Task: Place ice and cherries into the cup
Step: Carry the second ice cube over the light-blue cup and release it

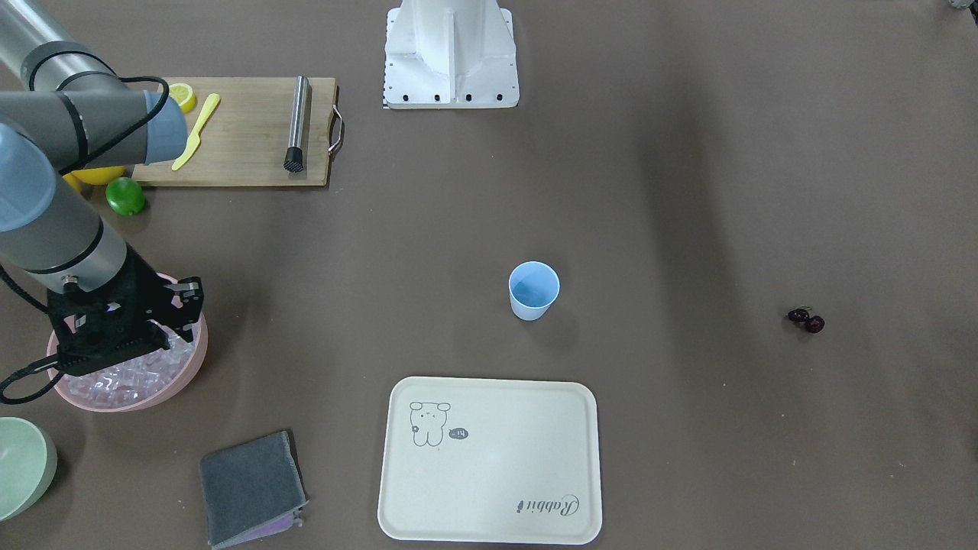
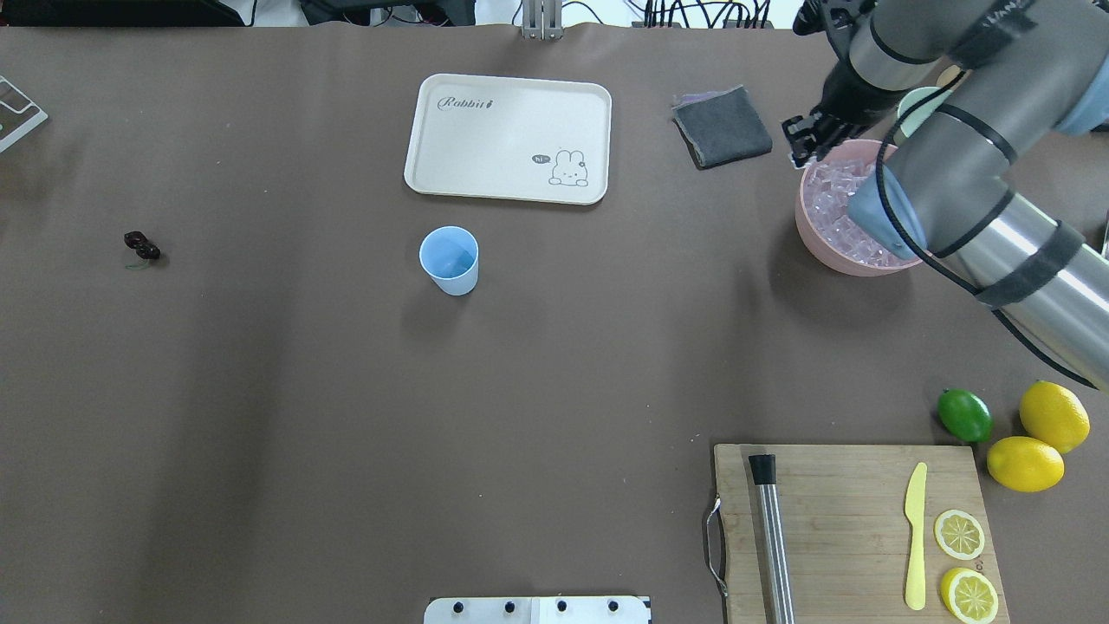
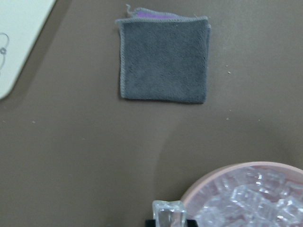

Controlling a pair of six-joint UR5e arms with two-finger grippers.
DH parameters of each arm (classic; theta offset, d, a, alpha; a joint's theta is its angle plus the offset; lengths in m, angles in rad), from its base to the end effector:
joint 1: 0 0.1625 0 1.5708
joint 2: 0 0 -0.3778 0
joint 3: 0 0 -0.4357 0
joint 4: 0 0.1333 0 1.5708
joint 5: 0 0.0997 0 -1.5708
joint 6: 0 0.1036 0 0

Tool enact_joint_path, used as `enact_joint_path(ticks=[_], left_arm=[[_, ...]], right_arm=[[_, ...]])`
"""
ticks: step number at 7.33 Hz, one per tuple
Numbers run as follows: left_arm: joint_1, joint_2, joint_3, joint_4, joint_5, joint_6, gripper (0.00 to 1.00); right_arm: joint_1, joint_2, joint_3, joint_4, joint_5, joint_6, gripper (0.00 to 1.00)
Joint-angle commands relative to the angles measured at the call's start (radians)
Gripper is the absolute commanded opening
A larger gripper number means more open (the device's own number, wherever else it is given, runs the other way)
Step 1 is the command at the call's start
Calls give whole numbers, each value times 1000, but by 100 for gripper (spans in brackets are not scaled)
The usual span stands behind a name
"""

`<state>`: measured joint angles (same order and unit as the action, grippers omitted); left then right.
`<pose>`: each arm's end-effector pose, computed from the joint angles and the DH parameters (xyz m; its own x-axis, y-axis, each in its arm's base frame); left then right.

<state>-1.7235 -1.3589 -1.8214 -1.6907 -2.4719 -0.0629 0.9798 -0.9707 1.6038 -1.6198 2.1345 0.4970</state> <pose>-0.1221 -0.4512 0.5627 0.6217 -0.0334 -0.7826 0.1896 0.9758 0.1090 -0.3231 -0.6214 0.2346 0.6943 -0.2988 0.6547 0.1522 0.9501 0.2722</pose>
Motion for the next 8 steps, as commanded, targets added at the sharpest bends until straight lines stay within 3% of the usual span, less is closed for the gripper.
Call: enact_joint_path(ticks=[1, 2, 4, 5, 8], left_arm=[[-1, -3, -1, 0, 1, 0, 98], [-1, -6, 4, 0, 1, 0, 98], [-1, -6, 4, 0, 1, 0, 98], [-1, -5, 4, 0, 1, 0, 98], [-4, -5, 10, 0, 1, 1, 98]], right_arm=[[-155, 210, -5, -106, -62, 313, 26], [-218, 321, -66, -104, -99, 442, 26], [-336, 565, -280, -100, -187, 639, 26], [-380, 622, -344, -97, -214, 691, 26], [-421, 615, -387, 9, -272, 729, 26]])
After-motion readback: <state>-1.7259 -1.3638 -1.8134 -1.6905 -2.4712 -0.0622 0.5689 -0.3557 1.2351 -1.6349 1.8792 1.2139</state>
